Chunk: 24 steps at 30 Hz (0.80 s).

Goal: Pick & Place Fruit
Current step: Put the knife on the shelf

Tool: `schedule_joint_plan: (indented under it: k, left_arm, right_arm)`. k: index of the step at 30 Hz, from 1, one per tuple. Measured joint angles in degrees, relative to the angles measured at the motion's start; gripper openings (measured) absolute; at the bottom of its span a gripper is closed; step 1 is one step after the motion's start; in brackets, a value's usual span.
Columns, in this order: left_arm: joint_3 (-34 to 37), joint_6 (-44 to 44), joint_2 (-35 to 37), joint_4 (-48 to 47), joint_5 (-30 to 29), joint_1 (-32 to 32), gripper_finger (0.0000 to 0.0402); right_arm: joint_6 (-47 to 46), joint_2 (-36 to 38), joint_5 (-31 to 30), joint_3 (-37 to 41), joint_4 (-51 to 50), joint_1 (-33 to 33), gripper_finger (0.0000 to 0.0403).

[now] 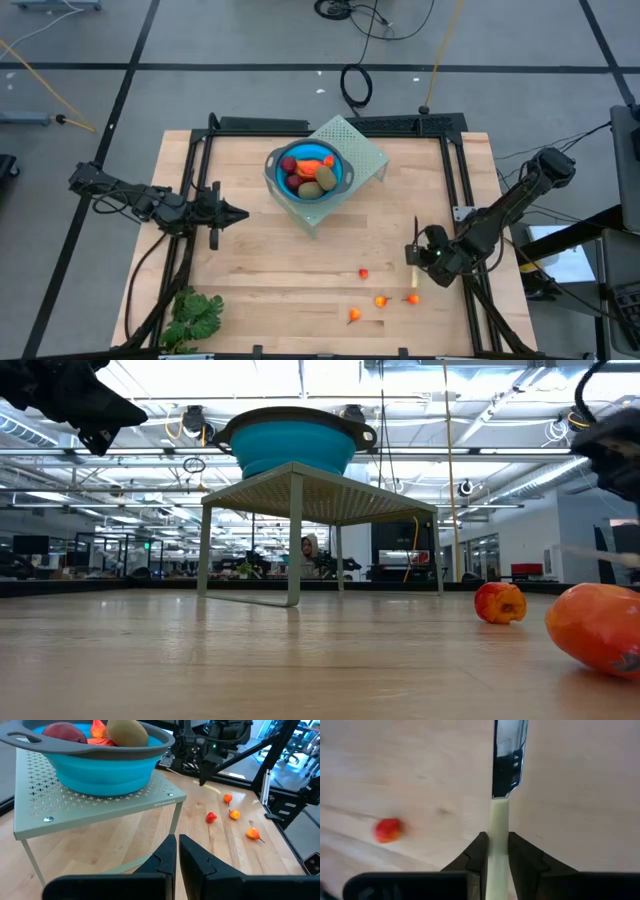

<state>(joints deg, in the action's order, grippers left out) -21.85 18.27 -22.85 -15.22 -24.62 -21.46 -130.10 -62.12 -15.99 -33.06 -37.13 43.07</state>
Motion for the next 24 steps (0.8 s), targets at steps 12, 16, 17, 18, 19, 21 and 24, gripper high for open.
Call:
schedule_joint_plan:
  k: [12, 16, 17, 18, 19, 21, 24]
  left_arm:
    - [0.0, -0.14, -0.01, 0.02, -0.02, 0.0, 0.0019]
    - [0.0, -0.12, 0.0, 0.01, -0.02, -0.01, 0.0019]
    - [0.0, -0.12, 0.0, 0.02, -0.02, 0.0, 0.0019]
    - [0.0, -0.12, 0.0, 0.02, -0.02, 0.0, 0.0019]
    - [0.0, -0.12, -0.02, 0.02, -0.02, -0.01, 0.0019]
    - [0.0, -0.12, 0.0, 0.02, -0.02, -0.01, 0.0019]
    - [0.0, -0.1, 0.0, 0.02, -0.02, 0.0, 0.0019]
  right_arm:
    - [5.64, 4.75, -9.75, -0.09, 1.26, 0.02, 0.005]
    - [6.77, 4.78, -9.84, -0.09, 1.7, 0.02, 0.005]
    - [6.77, 4.78, -9.84, -0.09, 1.71, 0.02, 0.005]
    - [6.78, 4.78, -9.84, -0.09, 1.65, 0.02, 0.005]
    - [6.82, 4.78, -9.84, -0.09, 1.54, 0.02, 0.005]
    - [6.97, 4.78, -9.84, -0.11, 1.27, 0.02, 0.005]
    - [6.91, 4.78, -9.8, -0.11, 0.45, 0.02, 0.005]
